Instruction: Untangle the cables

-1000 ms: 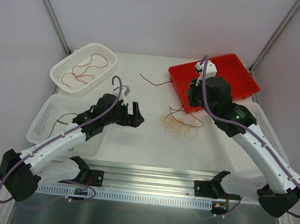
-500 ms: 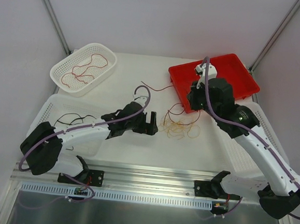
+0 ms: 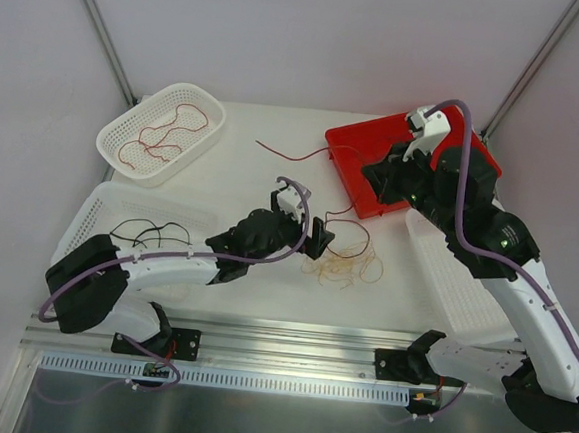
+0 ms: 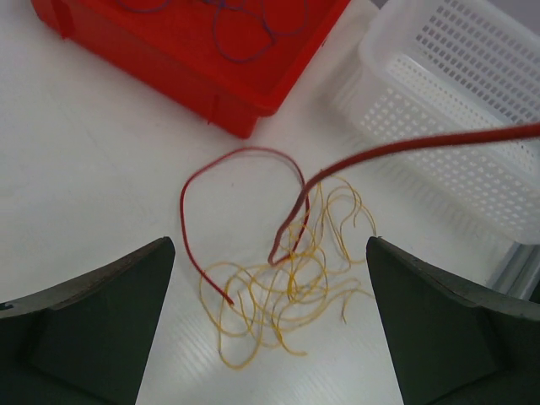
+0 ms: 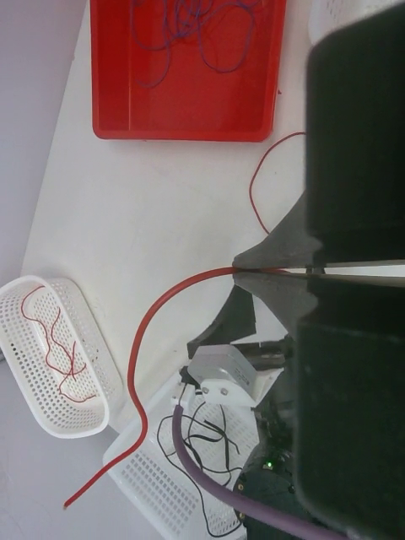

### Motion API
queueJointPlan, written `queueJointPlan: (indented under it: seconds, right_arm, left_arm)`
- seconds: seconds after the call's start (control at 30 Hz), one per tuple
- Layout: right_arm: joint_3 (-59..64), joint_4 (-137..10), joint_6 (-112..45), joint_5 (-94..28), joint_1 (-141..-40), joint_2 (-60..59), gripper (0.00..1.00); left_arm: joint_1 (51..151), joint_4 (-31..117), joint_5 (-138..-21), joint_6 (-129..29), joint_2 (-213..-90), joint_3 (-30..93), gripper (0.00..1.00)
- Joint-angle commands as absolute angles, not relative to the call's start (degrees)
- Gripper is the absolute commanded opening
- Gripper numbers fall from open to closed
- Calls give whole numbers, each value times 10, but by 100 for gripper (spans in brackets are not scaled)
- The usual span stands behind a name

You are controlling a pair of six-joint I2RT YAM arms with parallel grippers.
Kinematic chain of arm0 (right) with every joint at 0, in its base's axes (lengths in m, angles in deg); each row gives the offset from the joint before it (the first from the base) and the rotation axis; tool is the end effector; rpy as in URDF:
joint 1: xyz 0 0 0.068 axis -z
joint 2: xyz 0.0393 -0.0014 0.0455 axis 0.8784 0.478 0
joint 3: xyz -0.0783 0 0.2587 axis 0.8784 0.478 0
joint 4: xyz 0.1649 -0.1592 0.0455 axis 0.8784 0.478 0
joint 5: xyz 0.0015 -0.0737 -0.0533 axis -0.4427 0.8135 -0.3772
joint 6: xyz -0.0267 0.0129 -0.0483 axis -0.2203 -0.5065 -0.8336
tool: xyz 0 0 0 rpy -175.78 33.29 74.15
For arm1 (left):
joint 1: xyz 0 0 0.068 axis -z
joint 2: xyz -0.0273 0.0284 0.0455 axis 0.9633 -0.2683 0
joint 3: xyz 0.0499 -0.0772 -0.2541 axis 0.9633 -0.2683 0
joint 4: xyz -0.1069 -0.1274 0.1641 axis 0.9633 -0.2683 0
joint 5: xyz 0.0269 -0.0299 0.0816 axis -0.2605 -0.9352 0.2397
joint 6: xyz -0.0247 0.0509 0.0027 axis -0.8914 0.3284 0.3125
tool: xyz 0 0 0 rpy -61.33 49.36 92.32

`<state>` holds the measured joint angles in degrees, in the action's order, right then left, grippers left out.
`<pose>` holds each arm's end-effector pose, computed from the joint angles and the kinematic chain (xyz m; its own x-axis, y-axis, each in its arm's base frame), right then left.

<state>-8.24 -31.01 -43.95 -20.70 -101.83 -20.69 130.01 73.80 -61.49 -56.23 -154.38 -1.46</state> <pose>0.1360 0.1108 0.4723 -0.0700 -0.1376 -0.9880 -0.5831 0.8092 -0.0714 0.1654 -0.2296 0.2696 -0.2751 -0.1323 -0.9523 0.6655 0.6886 -0.2879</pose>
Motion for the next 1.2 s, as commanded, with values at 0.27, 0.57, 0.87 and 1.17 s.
queueJointPlan:
  seconds: [0.27,0.57,0.87,1.17]
  right_arm:
    - [-72,-346,-408,-227,-1019,-239,1]
    - [27,-315,-414,-142,-999,-247,21]
    - [201,-379,-393,-190,-990,-213,75]
    - [312,-495,-381,-230,-991,-132,83]
  left_arm:
    - [1320,937,-581,-510,-1650,2,61]
    - [1320,736,-527,-539,-1523,17,0]
    - [1314,414,-482,-548,-1413,154,0]
    - [1294,289,-495,-537,-1376,247,0]
